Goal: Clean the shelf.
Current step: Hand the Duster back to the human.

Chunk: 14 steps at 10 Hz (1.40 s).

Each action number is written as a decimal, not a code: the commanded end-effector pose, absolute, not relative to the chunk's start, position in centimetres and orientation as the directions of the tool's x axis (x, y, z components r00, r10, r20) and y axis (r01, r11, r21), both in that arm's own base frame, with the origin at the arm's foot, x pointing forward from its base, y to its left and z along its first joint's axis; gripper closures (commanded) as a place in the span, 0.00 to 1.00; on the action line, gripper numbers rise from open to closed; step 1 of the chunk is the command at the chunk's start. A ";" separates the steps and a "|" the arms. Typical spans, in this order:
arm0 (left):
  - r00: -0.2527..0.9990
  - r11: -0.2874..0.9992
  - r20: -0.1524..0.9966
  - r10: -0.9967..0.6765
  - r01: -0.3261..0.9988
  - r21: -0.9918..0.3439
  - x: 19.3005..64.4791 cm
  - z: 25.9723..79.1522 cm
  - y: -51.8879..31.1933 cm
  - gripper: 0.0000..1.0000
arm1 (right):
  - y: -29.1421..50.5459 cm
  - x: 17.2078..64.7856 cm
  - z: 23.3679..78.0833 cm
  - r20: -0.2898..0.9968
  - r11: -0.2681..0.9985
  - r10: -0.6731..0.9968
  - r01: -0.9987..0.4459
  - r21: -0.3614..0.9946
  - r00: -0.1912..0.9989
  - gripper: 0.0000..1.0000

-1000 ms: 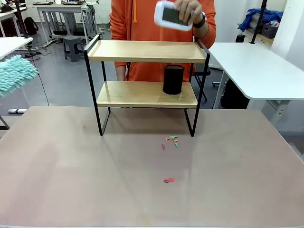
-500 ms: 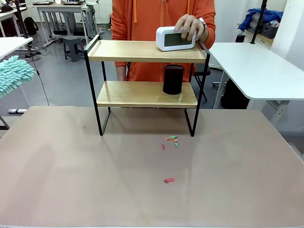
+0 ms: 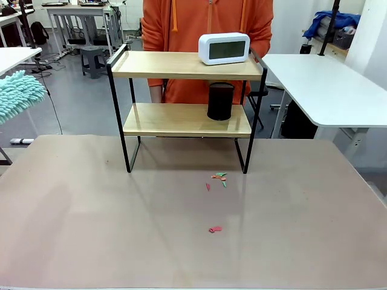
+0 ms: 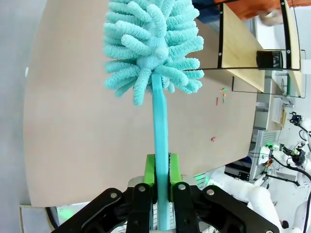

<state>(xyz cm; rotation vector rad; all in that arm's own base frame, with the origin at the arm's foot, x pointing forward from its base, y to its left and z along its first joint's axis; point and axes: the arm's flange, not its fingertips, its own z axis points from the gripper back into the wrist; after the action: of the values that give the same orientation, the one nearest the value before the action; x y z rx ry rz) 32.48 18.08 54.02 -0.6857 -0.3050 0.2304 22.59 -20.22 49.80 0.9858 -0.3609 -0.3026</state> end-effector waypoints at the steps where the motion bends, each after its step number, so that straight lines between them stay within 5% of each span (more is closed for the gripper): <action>1: 0.933 0.759 0.210 0.293 -0.093 -0.645 32.5 54.4 18.1 0.87 | -20.1 22.7 49.9 0.185 0.512 -0.402 0.053 0.857 0.897 0.00; 4: 0.931 0.752 0.200 0.307 -0.108 -0.651 32.5 54.0 18.1 0.87 | -23.1 22.3 50.2 0.176 0.549 -0.468 0.128 0.826 0.866 0.00; 7: 0.865 0.622 0.497 0.065 0.355 -0.698 27.9 64.7 15.3 0.87 | -20.2 24.5 58.0 0.392 0.546 -0.316 -0.173 0.820 0.864 0.00; 10: 0.756 0.318 0.597 -0.269 0.655 -0.686 24.7 67.9 10.2 0.87 | -10.4 25.1 62.1 0.498 0.429 -0.015 -0.444 0.786 0.867 0.00; 12: 0.595 0.165 0.504 -0.625 0.733 -0.660 24.8 67.0 3.6 0.87 | -5.0 23.2 60.3 0.502 0.381 0.190 -0.535 0.754 0.844 0.00; 13: 0.584 0.340 0.339 -0.737 0.755 -0.561 25.1 65.5 2.3 0.87 | -8.8 24.5 63.0 0.481 0.450 -0.005 -0.428 0.784 0.877 0.00; 14: 0.711 0.250 0.566 -0.417 0.688 -0.681 23.2 67.9 5.0 0.87 | -8.8 24.5 63.0 0.481 0.450 -0.005 -0.428 0.784 0.877 0.00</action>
<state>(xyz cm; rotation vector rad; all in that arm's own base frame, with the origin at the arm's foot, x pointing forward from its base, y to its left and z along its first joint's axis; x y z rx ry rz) 24.33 1.74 65.90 -1.0019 -0.1202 -0.8401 23.97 -6.66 62.21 1.0815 -0.4031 0.3431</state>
